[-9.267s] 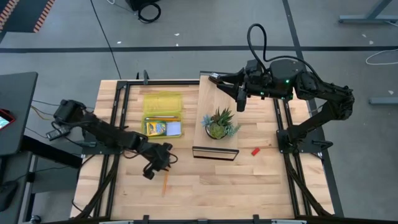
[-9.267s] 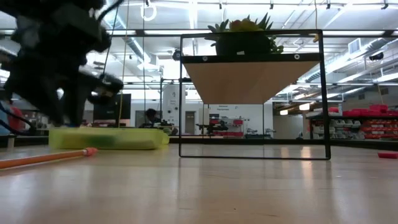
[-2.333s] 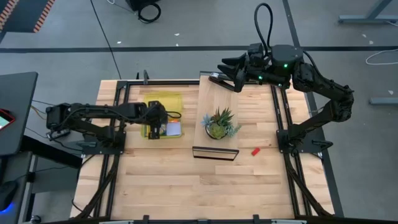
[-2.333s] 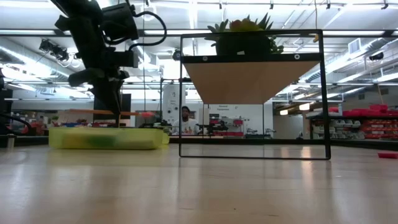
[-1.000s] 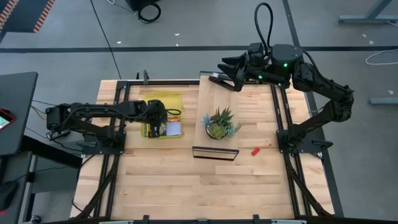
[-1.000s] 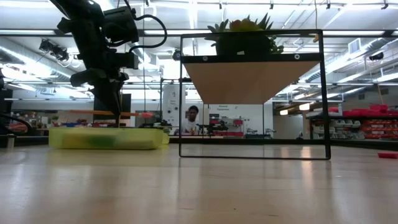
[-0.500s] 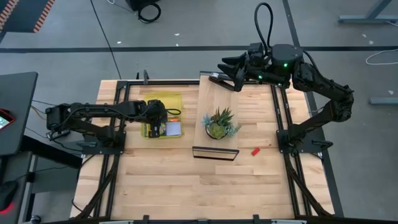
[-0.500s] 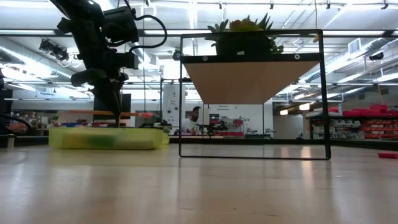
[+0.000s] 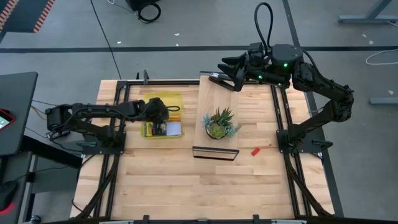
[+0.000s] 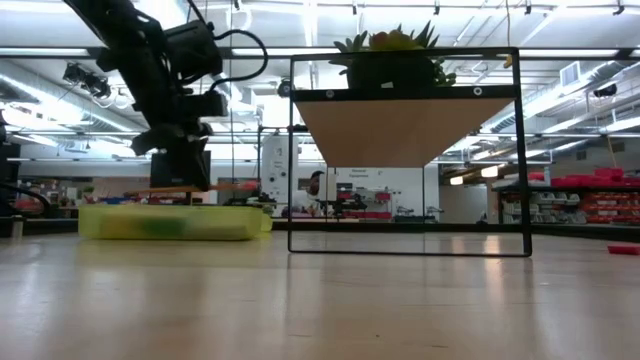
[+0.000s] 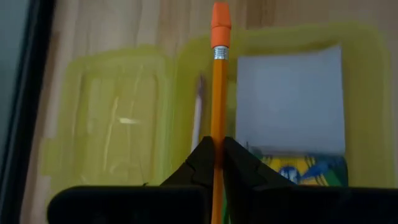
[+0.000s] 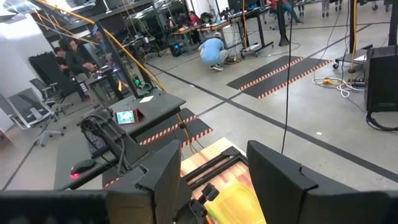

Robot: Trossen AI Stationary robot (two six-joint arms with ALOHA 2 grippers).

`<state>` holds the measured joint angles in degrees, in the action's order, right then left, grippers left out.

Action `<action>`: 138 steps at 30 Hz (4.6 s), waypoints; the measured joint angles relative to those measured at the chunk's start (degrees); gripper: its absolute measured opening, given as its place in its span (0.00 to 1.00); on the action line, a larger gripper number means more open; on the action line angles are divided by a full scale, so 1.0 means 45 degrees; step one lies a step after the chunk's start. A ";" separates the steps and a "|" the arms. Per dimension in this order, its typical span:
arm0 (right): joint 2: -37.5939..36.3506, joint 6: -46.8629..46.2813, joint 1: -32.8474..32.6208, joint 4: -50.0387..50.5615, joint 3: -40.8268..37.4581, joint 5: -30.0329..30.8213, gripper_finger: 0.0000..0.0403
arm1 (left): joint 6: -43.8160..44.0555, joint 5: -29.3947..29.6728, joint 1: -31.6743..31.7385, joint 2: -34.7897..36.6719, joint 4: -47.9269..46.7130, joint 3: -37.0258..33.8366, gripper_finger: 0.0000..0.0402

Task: Pack school essentials
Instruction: Put the orange pencil into the yellow supply box, then put the red eraser into the yellow supply box

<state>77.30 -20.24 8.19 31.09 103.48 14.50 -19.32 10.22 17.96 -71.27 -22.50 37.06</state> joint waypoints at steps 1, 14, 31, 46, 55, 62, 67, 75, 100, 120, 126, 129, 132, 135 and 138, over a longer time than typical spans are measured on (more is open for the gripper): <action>0.0000 -0.0008 0.0000 0.0000 0.0000 0.0000 0.47 | -0.0066 -0.0024 0.0000 -0.0003 0.0211 -0.0021 0.04; 0.0000 -0.0173 -0.0027 -0.0016 -0.0005 0.0000 0.47 | -0.0467 0.0299 0.0187 -0.0360 0.1844 -0.0665 0.06; 0.0000 -0.0178 -0.0024 0.0159 -0.0005 0.0000 0.47 | 0.0184 0.0340 0.0306 -0.0916 0.1754 -0.0665 0.33; 0.0005 -0.0290 -0.0024 0.0102 -0.0005 -0.0005 0.47 | 0.0568 -0.1019 0.0209 -0.1855 0.4837 -0.0665 0.27; 0.0005 -0.0324 -0.0136 0.0102 -0.0005 -0.0058 0.47 | -0.0075 -0.1150 0.0248 -0.2873 0.5209 -0.0662 0.22; 0.0005 -0.0319 -0.0136 0.0097 -0.0005 -0.0058 0.47 | -0.0508 -0.1054 0.0241 -0.3179 0.5174 -0.0665 0.15; 0.0005 -0.0272 -0.0136 0.0102 -0.0005 -0.0058 0.47 | -0.0320 -0.0455 0.0232 -0.3150 0.4690 -0.0660 0.09; 0.0005 -0.0101 -0.0136 0.0104 -0.0005 -0.0053 0.47 | 0.0157 0.0358 0.0193 -0.2923 0.2911 -0.0639 0.04; -0.0233 -0.0996 -0.0664 0.7545 0.0005 0.0000 0.47 | 0.2622 -0.2633 -0.0044 0.1447 0.2546 -0.0653 0.05; -0.2929 -0.2110 -0.2162 0.8877 -0.7080 -0.2579 0.44 | 0.5495 -0.3965 -0.0389 0.4881 0.2710 -0.0651 0.03; -0.3122 -0.0862 -0.2677 0.7651 -1.0114 -0.3429 0.44 | 0.5566 -0.4255 -0.1334 0.5770 0.3251 -0.0651 0.04; -0.3094 -0.0461 -0.2767 0.7630 -1.1230 -0.3434 0.44 | 0.6175 -0.4240 -0.1671 0.6066 0.3282 -0.0651 0.03; -0.3095 0.0169 -0.2803 0.7401 -1.2084 -0.3618 0.44 | 0.6733 -0.4241 -0.1987 0.6336 0.3319 -0.0651 0.02; -0.3094 0.1064 -0.2803 0.7123 -1.2614 -0.4228 0.44 | 0.7010 -0.4199 -0.2248 0.6643 0.3433 -0.0651 0.02; -0.3094 0.2121 -0.2803 0.7092 -1.2887 -0.4894 0.44 | 0.7165 -0.3979 -0.2417 0.6912 0.3415 -0.0651 0.03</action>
<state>63.37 -10.69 -4.43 63.01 45.49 -7.52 12.92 -7.69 7.08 -40.17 -7.13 34.13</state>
